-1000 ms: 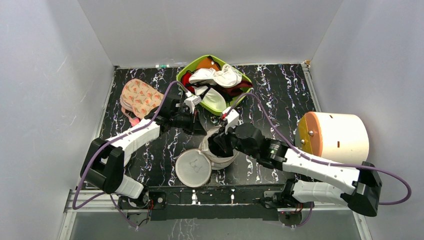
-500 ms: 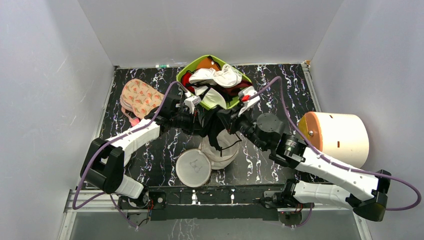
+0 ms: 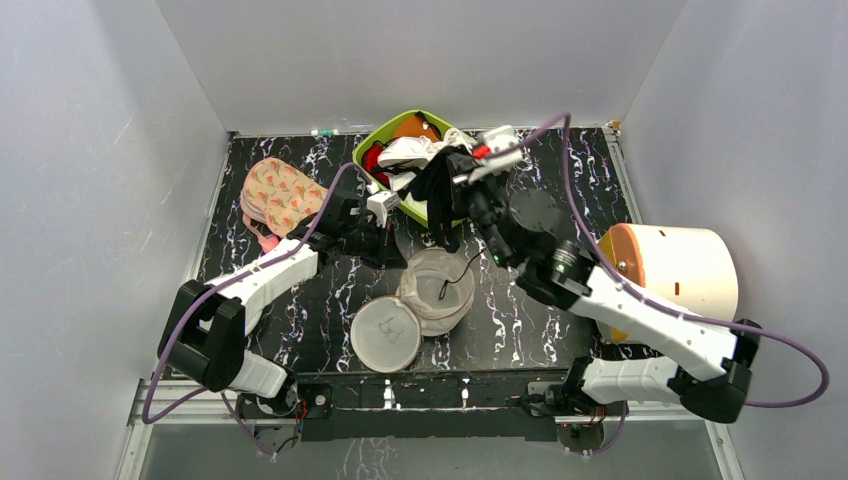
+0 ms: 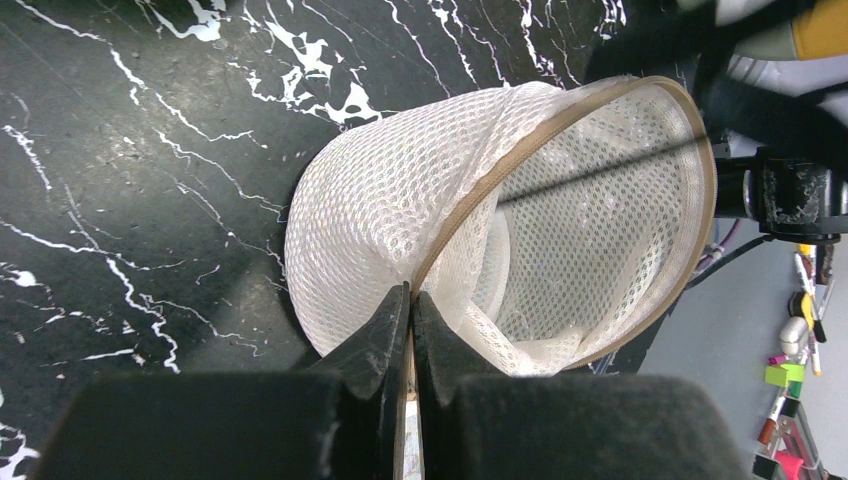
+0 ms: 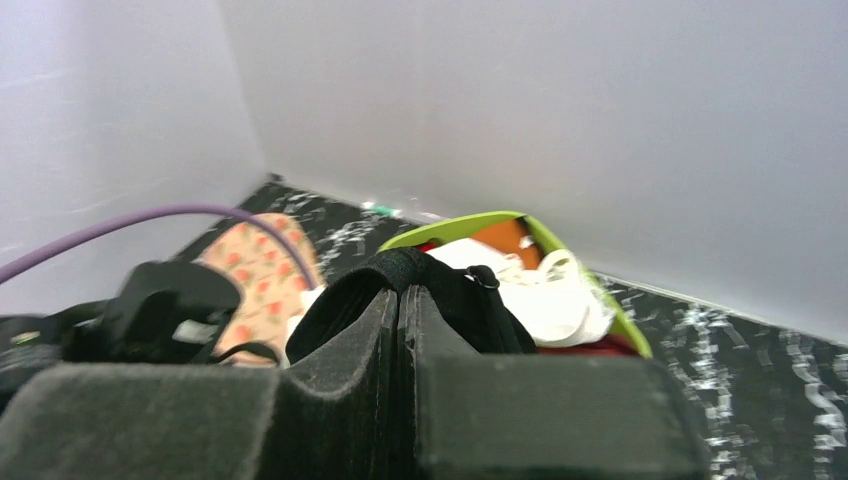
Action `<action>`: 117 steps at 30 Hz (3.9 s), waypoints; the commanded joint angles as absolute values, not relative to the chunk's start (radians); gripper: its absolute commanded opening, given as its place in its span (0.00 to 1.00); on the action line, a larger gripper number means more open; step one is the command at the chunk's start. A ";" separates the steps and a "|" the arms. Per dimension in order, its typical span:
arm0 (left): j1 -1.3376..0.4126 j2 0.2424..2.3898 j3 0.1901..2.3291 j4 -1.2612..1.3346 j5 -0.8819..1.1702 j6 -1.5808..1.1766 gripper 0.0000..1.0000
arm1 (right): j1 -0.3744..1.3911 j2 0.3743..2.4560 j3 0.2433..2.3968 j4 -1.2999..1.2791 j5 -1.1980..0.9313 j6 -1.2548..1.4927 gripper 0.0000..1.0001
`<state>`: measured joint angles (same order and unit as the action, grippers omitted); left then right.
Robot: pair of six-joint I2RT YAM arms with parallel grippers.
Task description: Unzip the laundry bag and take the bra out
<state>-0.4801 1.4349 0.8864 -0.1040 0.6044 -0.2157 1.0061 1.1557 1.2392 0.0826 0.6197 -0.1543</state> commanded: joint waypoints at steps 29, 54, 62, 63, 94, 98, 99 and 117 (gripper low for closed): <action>-0.482 1.384 0.903 -0.139 0.553 -0.186 0.00 | 0.526 2.070 2.465 0.237 0.137 0.017 0.00; -0.481 1.411 0.908 -0.136 0.554 -0.186 0.00 | 0.521 2.173 2.328 0.237 0.093 0.178 0.00; -0.482 1.406 0.906 -0.138 0.542 -0.182 0.00 | 0.520 2.064 2.082 0.212 0.117 0.153 0.00; -0.482 1.407 0.905 -0.138 0.540 -0.182 0.00 | 0.520 2.046 2.040 0.203 0.119 0.143 0.00; -0.482 1.402 0.901 -0.149 0.498 -0.169 0.00 | 0.444 1.892 1.406 0.083 0.241 0.132 0.00; -0.482 1.394 0.898 -0.146 0.483 -0.166 0.00 | 0.444 1.841 1.391 0.064 0.236 0.126 0.00; -0.481 1.394 0.898 -0.146 0.482 -0.166 0.00 | 0.445 1.824 1.386 0.054 0.235 0.126 0.00; -0.481 1.270 0.885 -0.158 0.383 -0.152 0.78 | 0.446 1.350 1.126 -0.075 -0.057 0.137 0.72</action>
<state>-0.4801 1.3727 0.8848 -0.1440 0.4366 -0.1699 0.4446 1.4254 1.1995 -0.0544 0.0566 0.1329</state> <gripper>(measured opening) 0.601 0.702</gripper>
